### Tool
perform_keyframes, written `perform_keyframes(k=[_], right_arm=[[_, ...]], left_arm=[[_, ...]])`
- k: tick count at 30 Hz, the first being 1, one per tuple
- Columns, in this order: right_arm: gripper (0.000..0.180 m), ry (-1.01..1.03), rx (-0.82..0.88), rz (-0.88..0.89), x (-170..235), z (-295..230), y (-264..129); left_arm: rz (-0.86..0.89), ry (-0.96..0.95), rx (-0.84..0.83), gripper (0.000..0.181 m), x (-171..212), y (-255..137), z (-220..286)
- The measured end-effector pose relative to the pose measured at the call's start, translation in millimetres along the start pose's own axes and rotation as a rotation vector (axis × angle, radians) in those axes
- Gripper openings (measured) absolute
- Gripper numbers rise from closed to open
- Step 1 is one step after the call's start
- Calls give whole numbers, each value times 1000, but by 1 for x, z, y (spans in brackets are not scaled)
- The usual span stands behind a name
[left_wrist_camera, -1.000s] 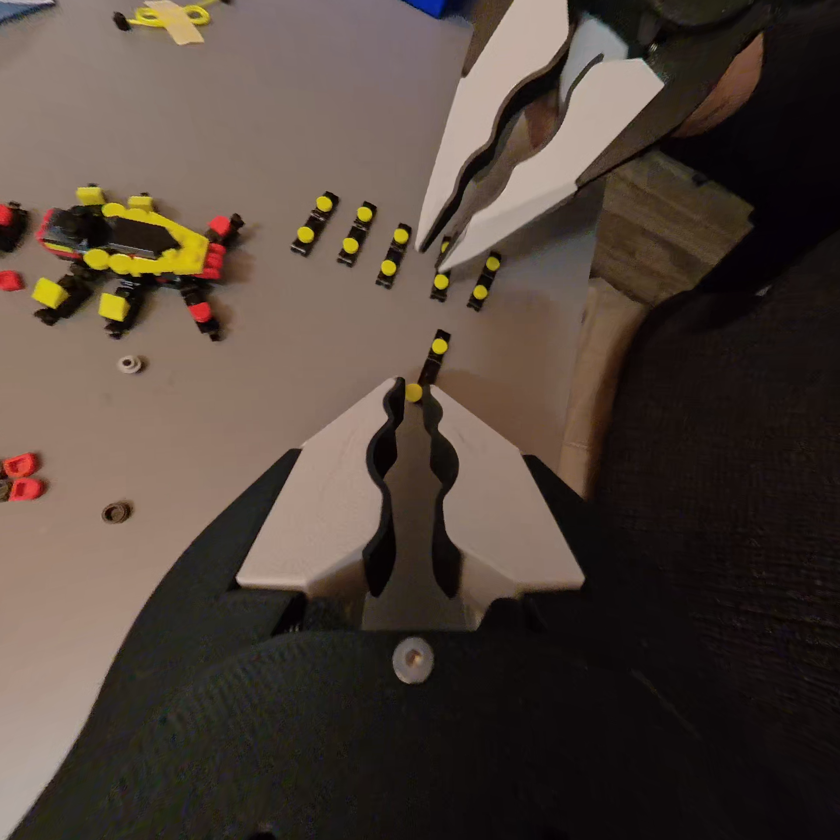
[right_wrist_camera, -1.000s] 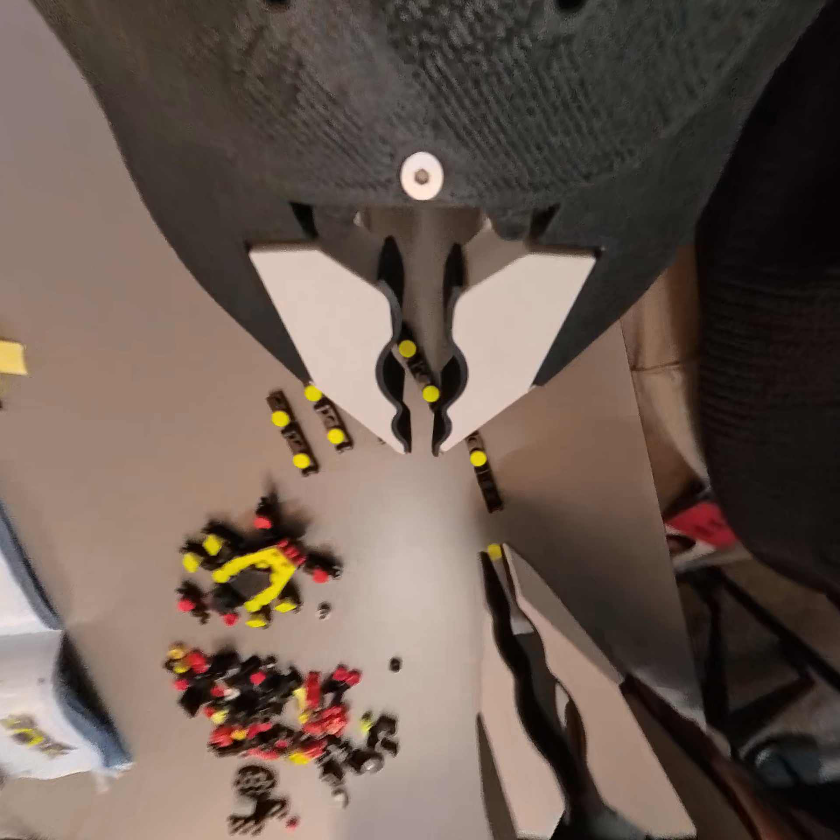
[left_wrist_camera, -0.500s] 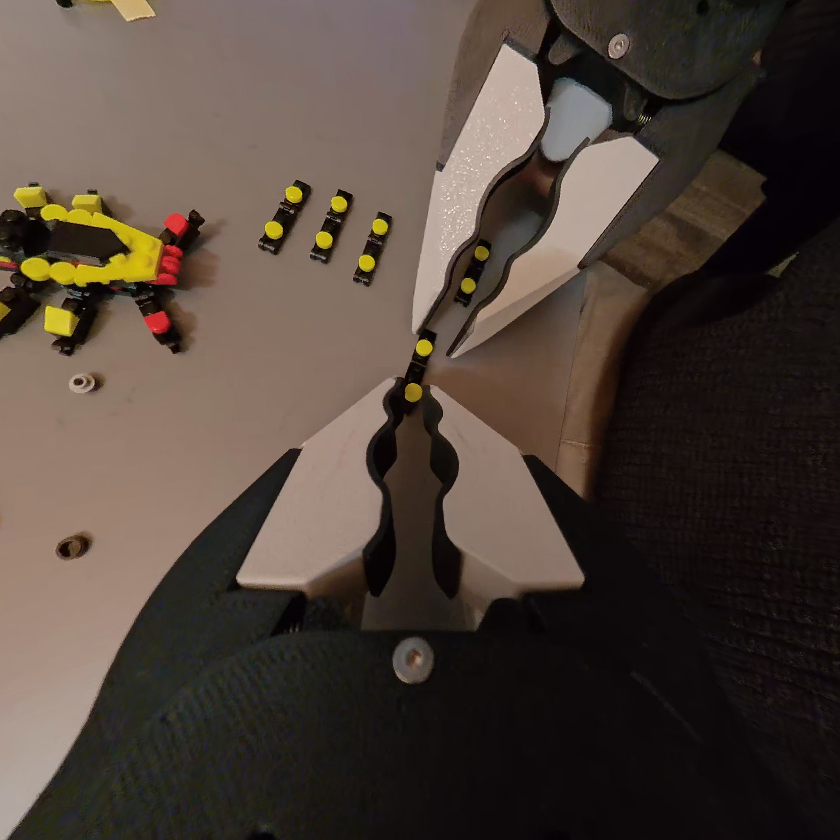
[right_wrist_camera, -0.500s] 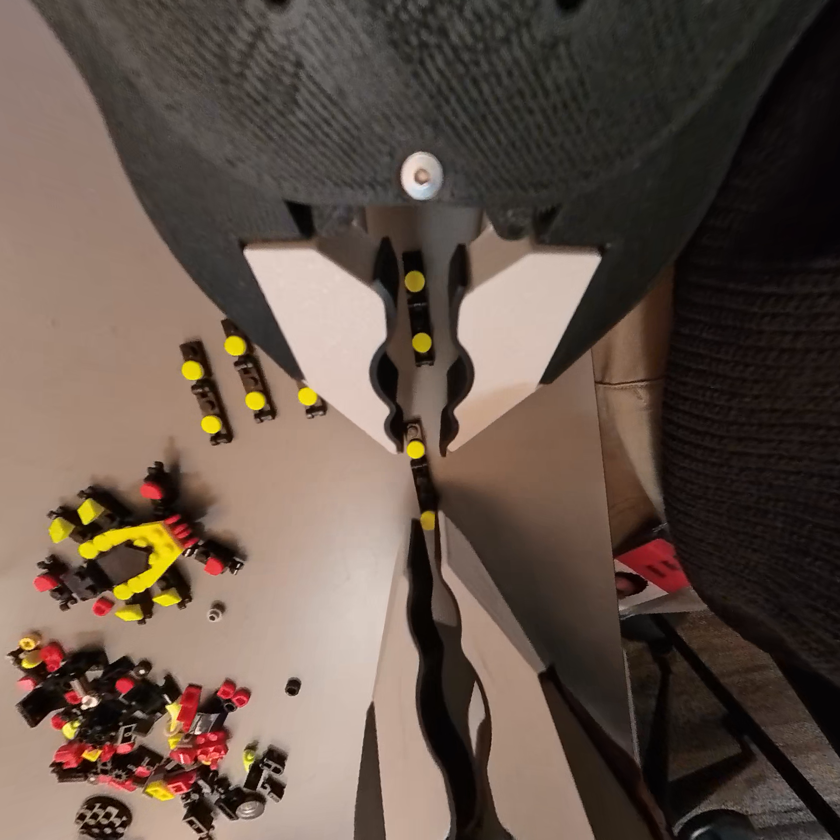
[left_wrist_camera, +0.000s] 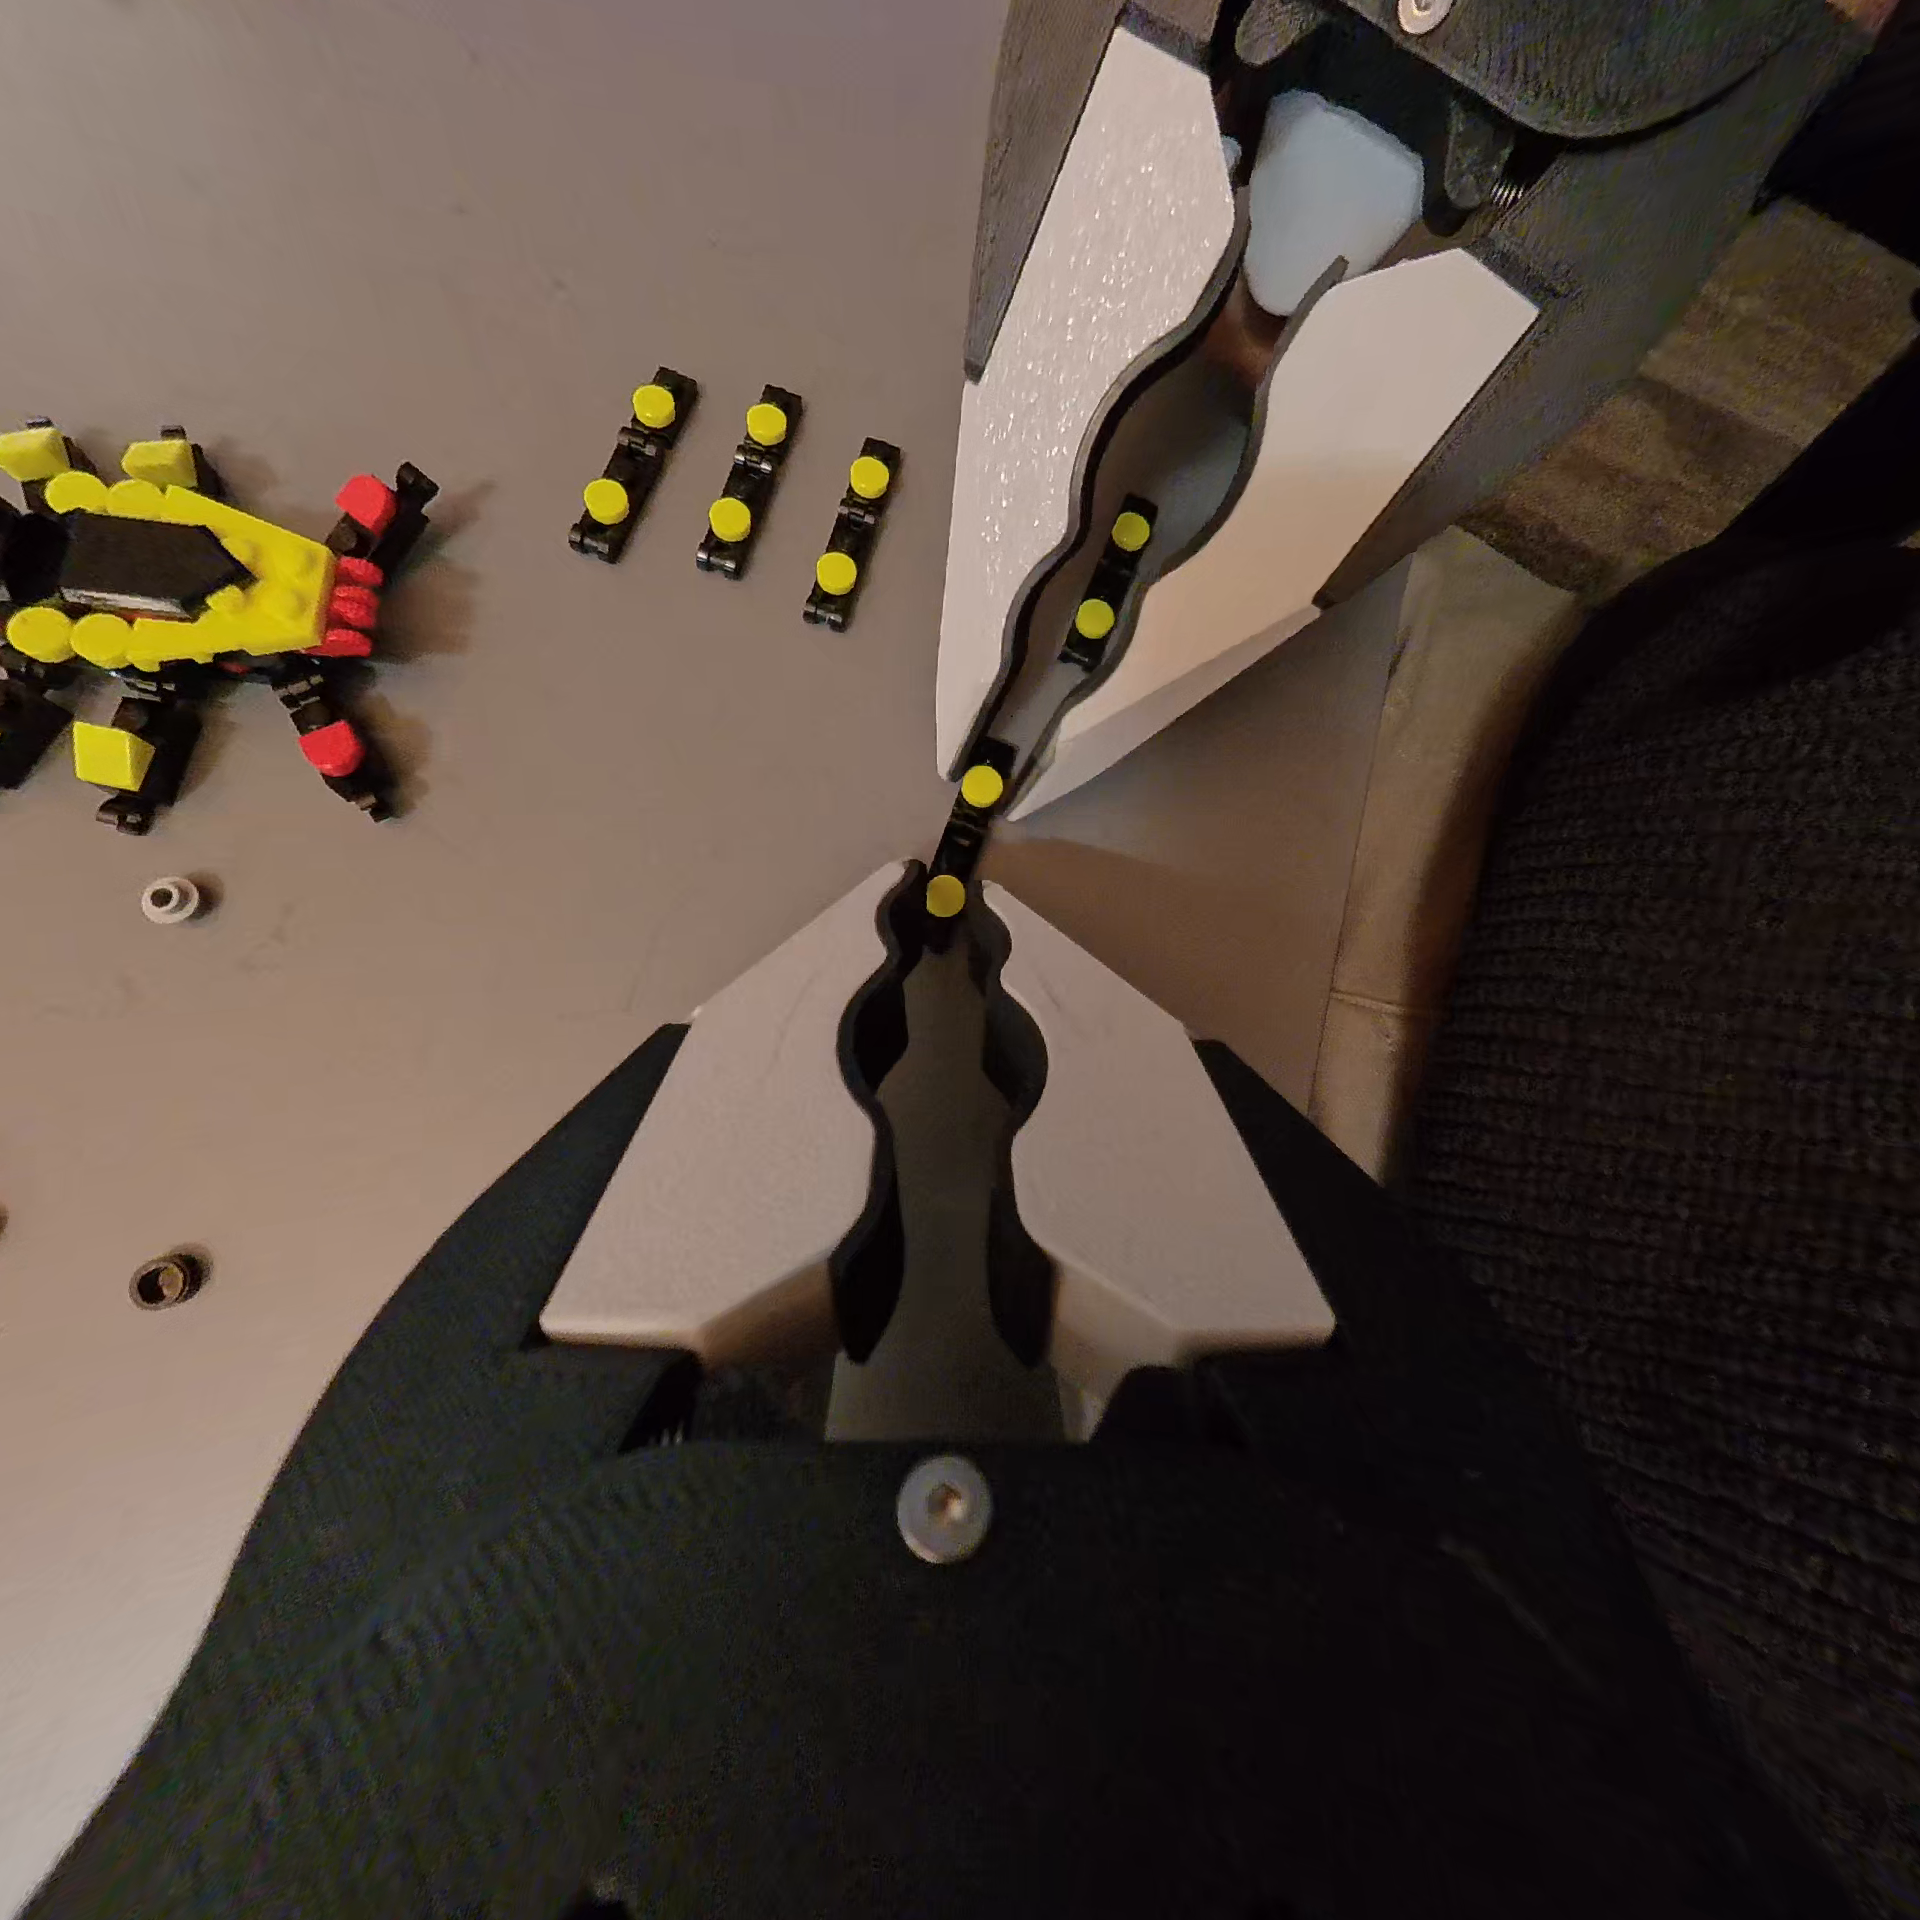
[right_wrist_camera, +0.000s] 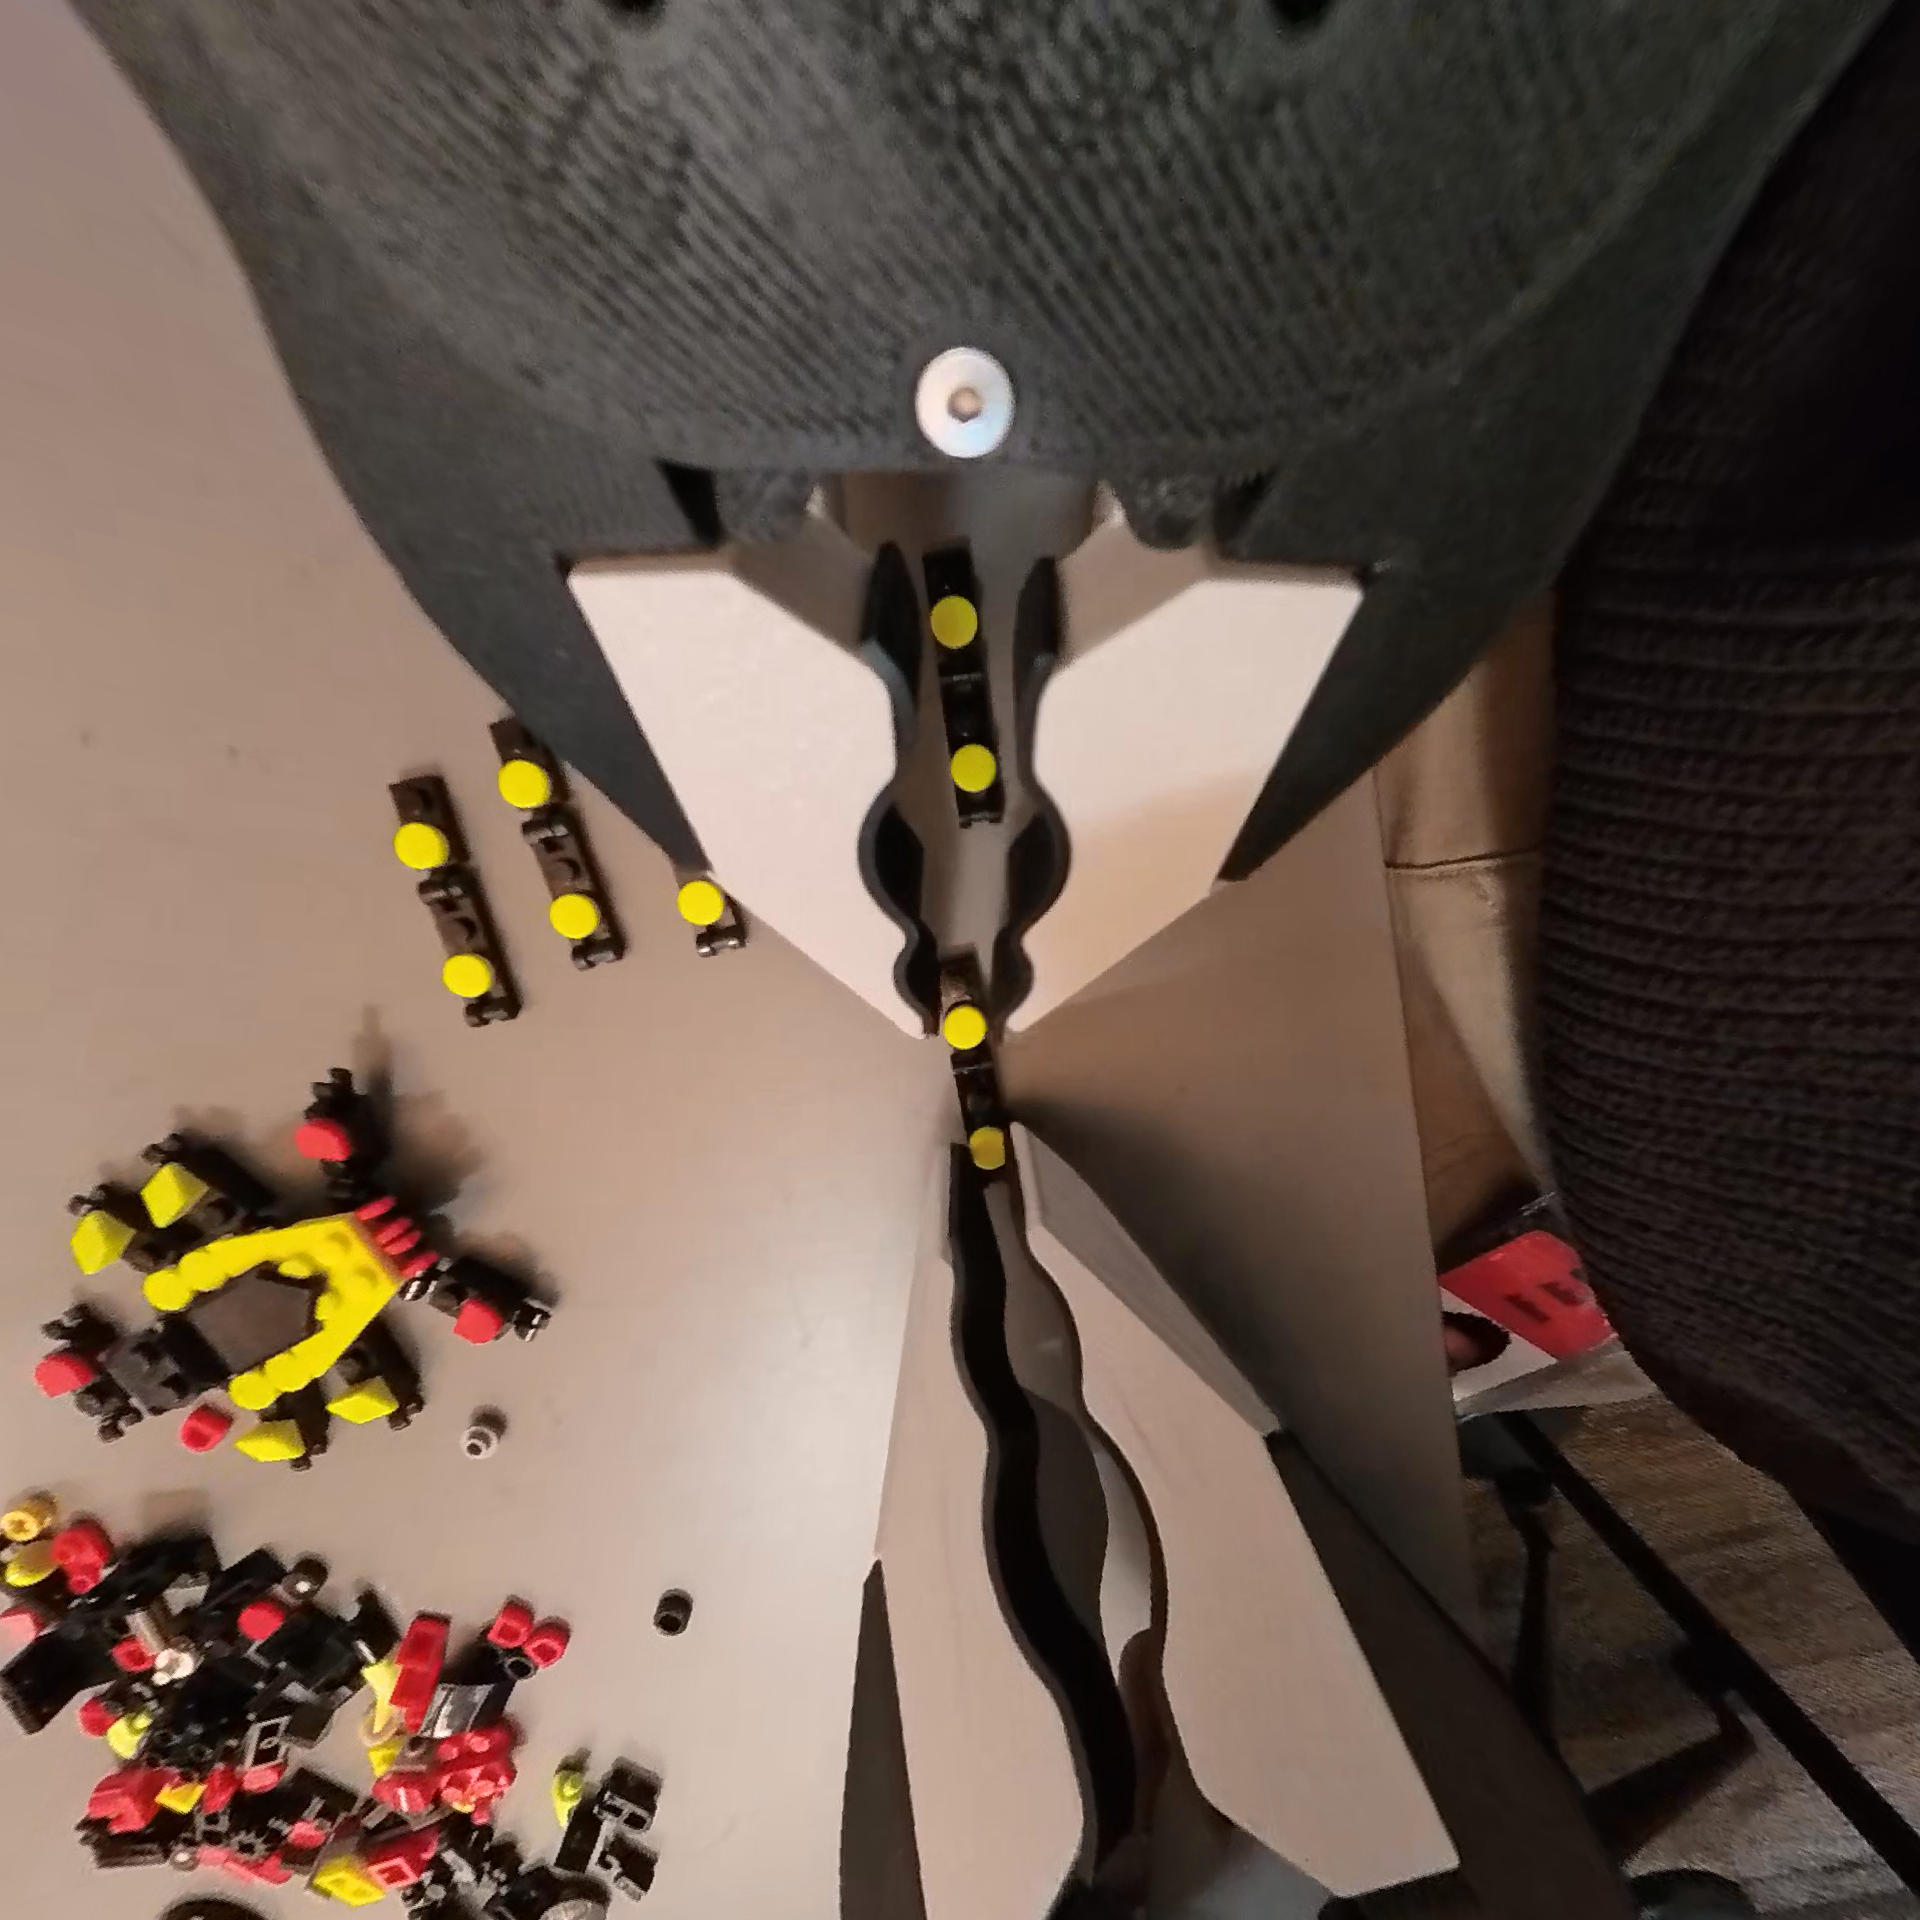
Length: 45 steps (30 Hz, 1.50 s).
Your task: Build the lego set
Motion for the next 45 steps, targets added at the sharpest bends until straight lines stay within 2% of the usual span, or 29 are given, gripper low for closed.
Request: perform_keyframes(k=[14, 19, 21, 24, 29, 43, 45], right_arm=[[6, 4, -6, 1, 0, 0, 1], [6, 10, -10, 2, 0, 0, 1], [6, 11, -11, 3, 0, 0, 1], [6, 14, -13, 3, 0, 0, 1], [6, 15, -13, 4, 0, 0, 1], [6, -1, 1, -1, -1, 0, 1], [6, 5, -3, 0, -1, 0, 1]], left_arm=[[-4, -45, -4, 5, 0, 1, -1], [-6, -22, -19, 15, -1, -2, -1], [28, -9, -20, 12, -7, -6, 1], [49, 11, -29, 0, -10, -10, 1], [-8, -9, -17, 0, 0, -2, 2], [16, -122, -17, 0, -2, -1, -1], [39, -125, -9, 10, -5, -5, -2]])
Point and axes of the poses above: each gripper's, where its closed fingertips meet, y out along the fingers, x out of its underside, z = x × y across the jaws, the point moved 1 cm from there along -y, back along the fingers, and after that the axes turned 15 degrees about x, right-handed, at the moved point
